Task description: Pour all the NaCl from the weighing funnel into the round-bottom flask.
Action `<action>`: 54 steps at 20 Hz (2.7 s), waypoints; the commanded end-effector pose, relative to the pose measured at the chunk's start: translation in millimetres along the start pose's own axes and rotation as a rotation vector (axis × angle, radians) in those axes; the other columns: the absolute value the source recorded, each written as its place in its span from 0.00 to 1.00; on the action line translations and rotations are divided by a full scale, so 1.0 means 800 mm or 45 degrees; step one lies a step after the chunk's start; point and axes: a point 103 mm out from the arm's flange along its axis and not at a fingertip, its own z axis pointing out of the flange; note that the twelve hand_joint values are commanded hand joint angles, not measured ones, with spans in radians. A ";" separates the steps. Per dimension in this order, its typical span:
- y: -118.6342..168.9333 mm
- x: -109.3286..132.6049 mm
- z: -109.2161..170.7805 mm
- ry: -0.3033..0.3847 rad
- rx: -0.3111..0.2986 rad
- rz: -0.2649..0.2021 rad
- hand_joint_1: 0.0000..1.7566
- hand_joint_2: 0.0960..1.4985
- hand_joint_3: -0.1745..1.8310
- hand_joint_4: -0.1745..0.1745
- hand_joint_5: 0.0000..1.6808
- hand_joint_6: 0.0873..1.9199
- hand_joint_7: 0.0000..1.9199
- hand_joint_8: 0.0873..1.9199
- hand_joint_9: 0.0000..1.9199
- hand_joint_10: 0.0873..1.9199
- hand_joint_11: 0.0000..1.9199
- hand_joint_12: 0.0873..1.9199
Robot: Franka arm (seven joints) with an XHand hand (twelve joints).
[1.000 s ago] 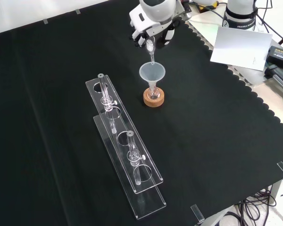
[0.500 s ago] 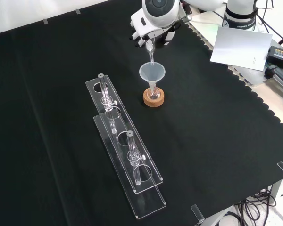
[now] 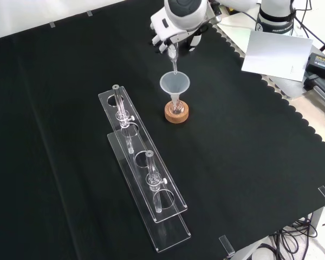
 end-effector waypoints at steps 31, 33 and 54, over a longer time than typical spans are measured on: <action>0.003 0.030 -0.015 -0.167 0.003 -0.008 0.66 0.38 0.38 1.00 0.86 0.12 0.47 0.26 0.68 0.00 0.57 0.43; 0.003 0.033 -0.015 -0.188 0.006 -0.010 0.66 0.38 0.38 1.00 0.86 0.12 0.47 0.26 0.68 0.00 0.57 0.43; -0.003 0.036 -0.026 -0.438 -0.052 0.017 0.66 0.38 0.39 1.00 0.86 0.12 0.46 0.26 0.68 0.00 0.57 0.43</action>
